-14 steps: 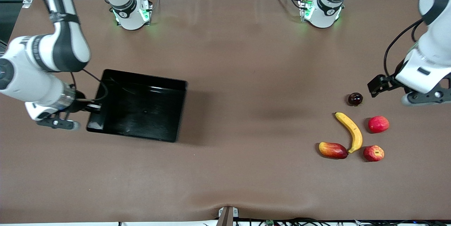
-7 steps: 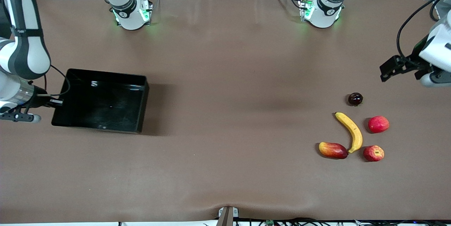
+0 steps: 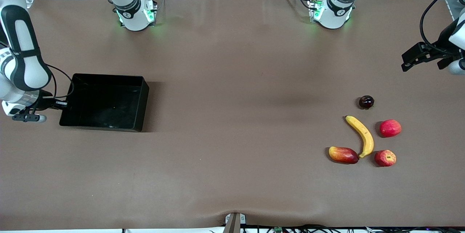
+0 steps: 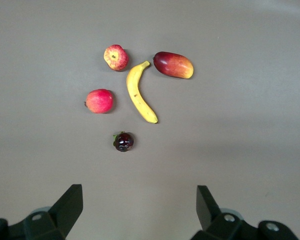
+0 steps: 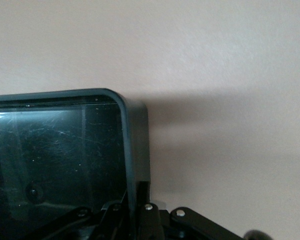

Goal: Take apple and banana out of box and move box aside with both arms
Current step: 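Release the tray rim and open the right gripper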

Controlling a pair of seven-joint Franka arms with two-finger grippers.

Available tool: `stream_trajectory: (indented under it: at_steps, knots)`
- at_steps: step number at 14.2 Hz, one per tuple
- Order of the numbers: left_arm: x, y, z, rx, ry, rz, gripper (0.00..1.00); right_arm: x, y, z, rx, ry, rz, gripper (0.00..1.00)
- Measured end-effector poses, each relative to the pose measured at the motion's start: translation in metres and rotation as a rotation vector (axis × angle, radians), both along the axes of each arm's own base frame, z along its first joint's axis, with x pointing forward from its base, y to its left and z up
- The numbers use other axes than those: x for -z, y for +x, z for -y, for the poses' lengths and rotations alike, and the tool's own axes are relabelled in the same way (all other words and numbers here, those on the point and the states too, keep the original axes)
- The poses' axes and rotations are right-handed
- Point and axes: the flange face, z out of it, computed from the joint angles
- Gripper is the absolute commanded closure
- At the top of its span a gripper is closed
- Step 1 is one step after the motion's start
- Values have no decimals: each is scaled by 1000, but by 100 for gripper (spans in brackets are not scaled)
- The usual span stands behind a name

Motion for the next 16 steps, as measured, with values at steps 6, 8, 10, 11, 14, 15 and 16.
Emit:
stream_trajectory:
  at_steps: [6,8,10,11,14,15,16]
  knots:
    - [9,1,0,0,-4,-18,0,4,2,4,5,-16,25,71]
    - [13,1,1,0,-4,-32,0,5,1,4,5,-8,16,0]
    - [15,2,0,-2,-3,-38,0,3,2,3,1,5,3,0]
    - [15,2,0,-3,-3,-39,0,-1,6,2,-5,8,6,0]
    - [19,2,-5,-11,-3,-49,0,-46,41,0,-50,21,45,0]
    - [22,3,-5,-12,-3,-55,0,-71,56,-3,-78,33,54,0]
    - [26,4,-6,-12,-3,-61,0,-97,71,-7,-103,39,68,0]
